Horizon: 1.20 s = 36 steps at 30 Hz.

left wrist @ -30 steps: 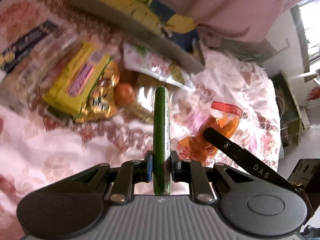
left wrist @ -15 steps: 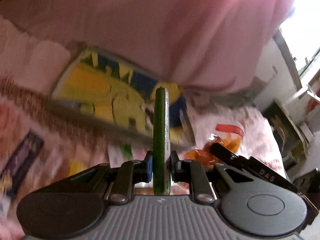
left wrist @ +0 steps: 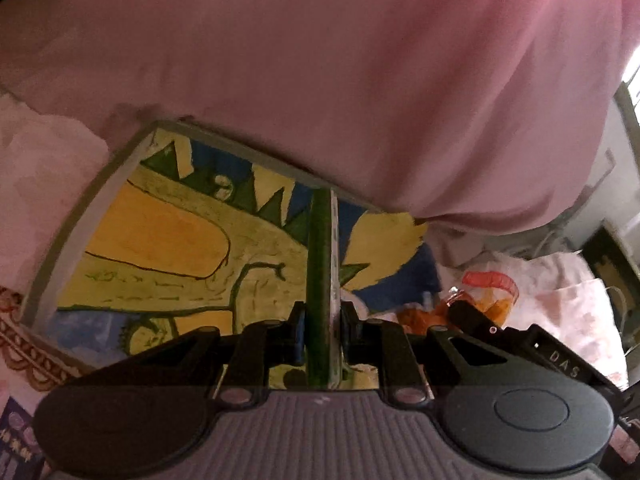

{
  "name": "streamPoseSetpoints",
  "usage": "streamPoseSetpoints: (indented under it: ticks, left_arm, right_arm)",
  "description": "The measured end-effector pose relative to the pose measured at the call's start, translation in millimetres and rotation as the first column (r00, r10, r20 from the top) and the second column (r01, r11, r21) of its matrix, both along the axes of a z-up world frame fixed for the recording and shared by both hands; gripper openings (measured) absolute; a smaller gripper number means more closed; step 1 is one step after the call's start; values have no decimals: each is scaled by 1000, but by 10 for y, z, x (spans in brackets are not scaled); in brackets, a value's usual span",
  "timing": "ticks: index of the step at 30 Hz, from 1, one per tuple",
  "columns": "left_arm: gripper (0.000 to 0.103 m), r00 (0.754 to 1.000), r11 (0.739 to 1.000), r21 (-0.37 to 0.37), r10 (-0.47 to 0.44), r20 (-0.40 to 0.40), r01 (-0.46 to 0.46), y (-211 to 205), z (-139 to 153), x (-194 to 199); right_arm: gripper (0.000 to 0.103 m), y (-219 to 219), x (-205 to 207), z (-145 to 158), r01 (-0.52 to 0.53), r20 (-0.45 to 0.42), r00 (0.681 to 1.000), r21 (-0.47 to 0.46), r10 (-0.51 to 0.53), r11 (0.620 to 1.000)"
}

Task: Organize snacks
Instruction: 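Carry the green stick into the grey tray while the right tool carries the orange bag there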

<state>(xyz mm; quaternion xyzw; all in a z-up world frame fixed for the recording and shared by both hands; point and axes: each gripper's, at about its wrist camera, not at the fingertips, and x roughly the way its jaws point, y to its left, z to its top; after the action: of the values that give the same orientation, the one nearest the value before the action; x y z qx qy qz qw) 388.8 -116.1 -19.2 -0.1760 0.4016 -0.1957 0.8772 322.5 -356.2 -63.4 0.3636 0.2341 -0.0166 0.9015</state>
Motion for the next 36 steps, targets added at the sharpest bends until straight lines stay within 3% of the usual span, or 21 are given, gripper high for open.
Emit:
streamPoseSetpoints:
  ticks: [4, 11, 18, 22, 25, 28, 36]
  left_arm:
    - [18, 1000, 998, 57, 0, -28, 2, -84, -179, 99]
    - [19, 1000, 997, 75, -1, -16, 2, -113, -265, 102]
    - [22, 999, 992, 126, 20, -40, -14, -131, -281, 71]
    - [49, 999, 990, 134, 45, -17, -42, -51, -187, -22]
    - [56, 998, 988, 137, 63, 7, -64, 26, -76, -118]
    - [71, 995, 987, 132, 90, 39, -95, 124, 72, -248]
    - [91, 972, 975, 152, 130, 194, -160, 358, 591, -766]
  right_arm:
    - [34, 30, 63, -182, 3, -55, 998, -2, -3, 1000]
    - [35, 48, 94, -171, 6, -89, 996, -13, -7, 1000]
    - [52, 118, 116, -100, -5, -175, 985, -59, -5, 998]
    - [66, 167, 56, 12, -24, -181, 983, -65, 12, 998]
    - [74, 199, -40, 134, -36, -164, 986, -73, 24, 997]
    - [80, 211, -174, 279, -44, -141, 990, -90, 31, 995]
    - [97, 344, -655, 684, -78, -73, 995, -235, 62, 969]
